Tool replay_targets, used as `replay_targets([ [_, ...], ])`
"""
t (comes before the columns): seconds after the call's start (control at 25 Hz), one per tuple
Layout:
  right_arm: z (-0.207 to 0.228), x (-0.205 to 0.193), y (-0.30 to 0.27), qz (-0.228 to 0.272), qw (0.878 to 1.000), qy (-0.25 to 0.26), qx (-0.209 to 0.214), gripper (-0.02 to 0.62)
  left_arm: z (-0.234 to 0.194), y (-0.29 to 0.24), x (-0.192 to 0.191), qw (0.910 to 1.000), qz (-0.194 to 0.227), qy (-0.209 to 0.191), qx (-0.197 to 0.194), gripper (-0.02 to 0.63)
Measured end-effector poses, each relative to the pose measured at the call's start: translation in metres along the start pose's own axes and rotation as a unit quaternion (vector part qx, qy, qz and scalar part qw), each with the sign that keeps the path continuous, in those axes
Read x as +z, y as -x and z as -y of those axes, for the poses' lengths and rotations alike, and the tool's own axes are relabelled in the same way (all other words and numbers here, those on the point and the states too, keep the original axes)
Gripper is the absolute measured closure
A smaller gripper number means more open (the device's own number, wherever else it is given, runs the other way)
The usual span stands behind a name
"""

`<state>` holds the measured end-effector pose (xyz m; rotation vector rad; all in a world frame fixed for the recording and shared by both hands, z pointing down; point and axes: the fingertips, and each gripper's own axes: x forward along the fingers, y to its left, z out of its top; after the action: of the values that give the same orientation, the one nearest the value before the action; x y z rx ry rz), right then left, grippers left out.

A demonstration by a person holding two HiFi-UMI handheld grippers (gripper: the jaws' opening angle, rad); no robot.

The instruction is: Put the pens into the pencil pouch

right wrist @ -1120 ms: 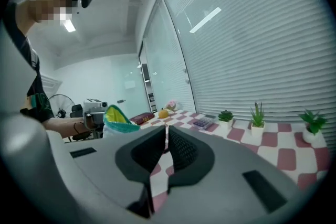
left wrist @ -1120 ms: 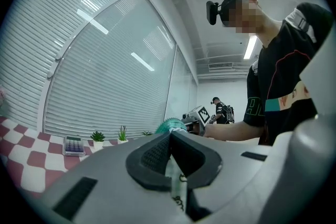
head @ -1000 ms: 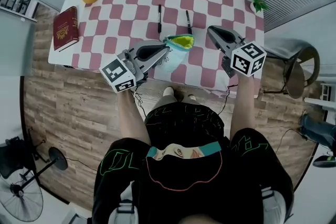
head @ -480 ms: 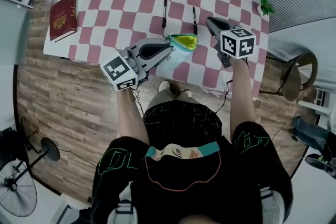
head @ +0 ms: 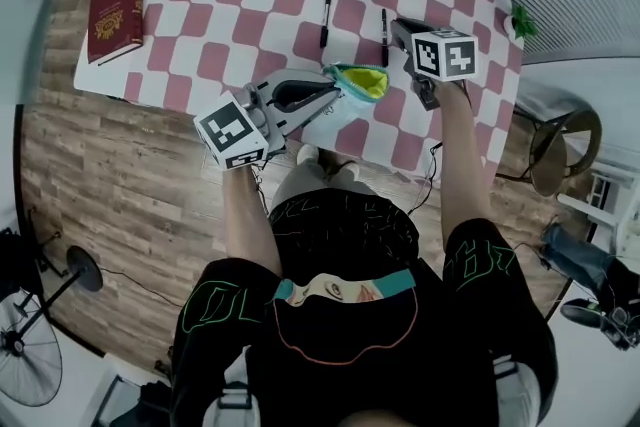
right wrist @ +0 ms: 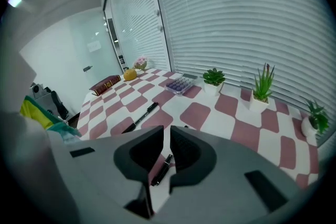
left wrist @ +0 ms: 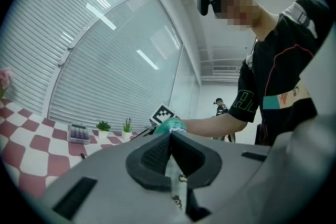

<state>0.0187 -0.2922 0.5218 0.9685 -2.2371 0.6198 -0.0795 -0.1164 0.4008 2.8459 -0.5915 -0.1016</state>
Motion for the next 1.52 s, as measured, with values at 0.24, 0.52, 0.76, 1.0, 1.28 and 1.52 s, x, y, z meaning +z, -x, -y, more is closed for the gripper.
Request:
replay_targets([
  [0.24, 0.015, -0.006, -0.028, -0.063, 0.998, -0.006, -0.020, 0.512, -0.007, -0.001, -0.002, 1.0000, -0.001, 0.005, -0.008, 0.608],
  [0.52, 0.025, -0.005, -0.057, -0.141, 0.990, -0.009, -0.015, 0.508, -0.020, 0.000, -0.006, 0.9999, 0.001, 0.013, -0.008, 0.608],
  [0.76, 0.036, -0.012, -0.077, -0.198, 0.980, -0.014, -0.023, 0.508, -0.029, 0.001, -0.010, 0.9998, 0.004, 0.021, -0.008, 0.608],
  [1.0, 0.037, -0.017, -0.089, -0.227, 0.973, -0.041, -0.010, 0.508, -0.036, 0.002, -0.010, 0.9997, 0.008, 0.024, -0.008, 0.609],
  [1.28, 0.039, -0.019, -0.092, -0.252, 0.967, -0.045, -0.024, 0.537, -0.040, 0.000, -0.009, 0.9995, 0.010, 0.026, -0.013, 0.607],
  [1.52, 0.042, -0.019, -0.089, -0.226, 0.971, -0.073, -0.025, 0.555, -0.039, -0.002, -0.009, 0.9995, 0.008, 0.026, -0.016, 0.608],
])
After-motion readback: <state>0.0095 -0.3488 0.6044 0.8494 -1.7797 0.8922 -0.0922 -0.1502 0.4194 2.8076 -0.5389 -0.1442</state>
